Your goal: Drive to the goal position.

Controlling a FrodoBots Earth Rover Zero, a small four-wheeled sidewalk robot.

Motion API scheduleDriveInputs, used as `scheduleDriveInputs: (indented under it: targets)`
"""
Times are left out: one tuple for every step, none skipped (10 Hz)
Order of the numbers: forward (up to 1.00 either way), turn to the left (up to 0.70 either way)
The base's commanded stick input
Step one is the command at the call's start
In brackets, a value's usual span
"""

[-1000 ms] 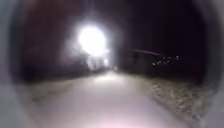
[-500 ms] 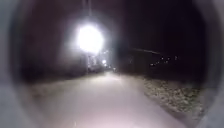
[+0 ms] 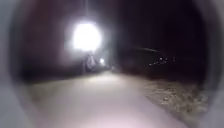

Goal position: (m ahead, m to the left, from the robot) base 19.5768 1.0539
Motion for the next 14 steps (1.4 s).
scheduleDriveInputs:
  targets:
    - [1.0, 0.0]
    - [1.0, 0.0]
    - [1.0, 0.0]
    - [1.0, 0.0]
    - [1.0, 0.0]
    - [1.0, 0.0]
    - [1.0, 0.0]
    - [1.0, 0.0]
    - [1.0, 0.0]
    - [1.0, 0.0]
    - [1.0, 0.01]
    - [1.0, 0.31]
    - [1.0, 0.4]
    - [1.0, 0.27]
